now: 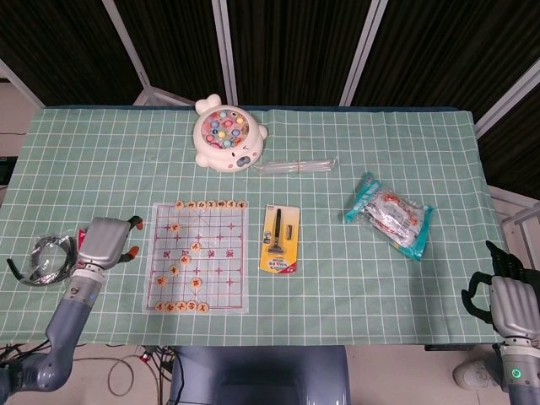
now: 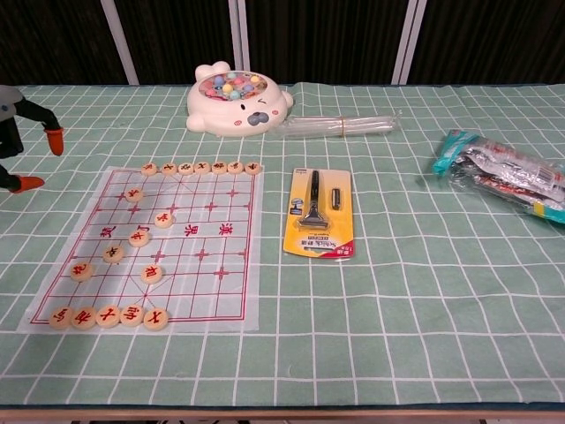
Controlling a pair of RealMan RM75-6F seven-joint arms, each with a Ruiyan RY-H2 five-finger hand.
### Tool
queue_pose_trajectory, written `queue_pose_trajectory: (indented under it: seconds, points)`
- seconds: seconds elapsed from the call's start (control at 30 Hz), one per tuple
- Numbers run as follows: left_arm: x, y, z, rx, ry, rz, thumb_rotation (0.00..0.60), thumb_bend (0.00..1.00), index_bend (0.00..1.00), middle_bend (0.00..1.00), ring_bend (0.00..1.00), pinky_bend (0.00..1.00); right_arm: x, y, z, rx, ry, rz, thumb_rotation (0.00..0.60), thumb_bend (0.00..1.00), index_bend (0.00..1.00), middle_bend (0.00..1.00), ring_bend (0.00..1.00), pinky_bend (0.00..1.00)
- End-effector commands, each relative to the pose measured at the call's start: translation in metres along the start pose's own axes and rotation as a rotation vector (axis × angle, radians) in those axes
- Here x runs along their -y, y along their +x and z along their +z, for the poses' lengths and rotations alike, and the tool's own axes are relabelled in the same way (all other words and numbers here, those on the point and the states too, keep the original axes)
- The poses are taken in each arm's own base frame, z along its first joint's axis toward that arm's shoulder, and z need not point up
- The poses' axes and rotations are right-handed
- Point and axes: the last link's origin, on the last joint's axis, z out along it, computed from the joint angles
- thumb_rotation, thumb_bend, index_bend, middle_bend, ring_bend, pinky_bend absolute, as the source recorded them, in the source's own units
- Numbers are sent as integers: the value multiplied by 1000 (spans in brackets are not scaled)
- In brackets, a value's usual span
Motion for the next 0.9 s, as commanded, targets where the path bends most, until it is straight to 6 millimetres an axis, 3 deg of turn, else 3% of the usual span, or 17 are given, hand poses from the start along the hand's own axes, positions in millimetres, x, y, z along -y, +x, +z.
queue_pose_trajectory:
  seconds: [0.03, 0.43, 0.9]
  points:
    - [-11, -5, 23, 43, -6, 33, 600, 248, 422, 1000, 1000, 1000, -1, 0, 1, 1, -4, 3, 600, 418, 0, 0, 0, 0]
    - [-41, -24, 65, 103, 11, 93, 600, 232, 450, 1000, 1000, 1000, -3, 0, 2, 21, -25, 29, 600, 417, 0, 0, 0, 0]
    - [-67, -32, 88, 77, 4, 82, 600, 194, 453, 1000, 1000, 1000, -5, -1, 4, 37, -43, 48, 600, 417, 0, 0, 0, 0]
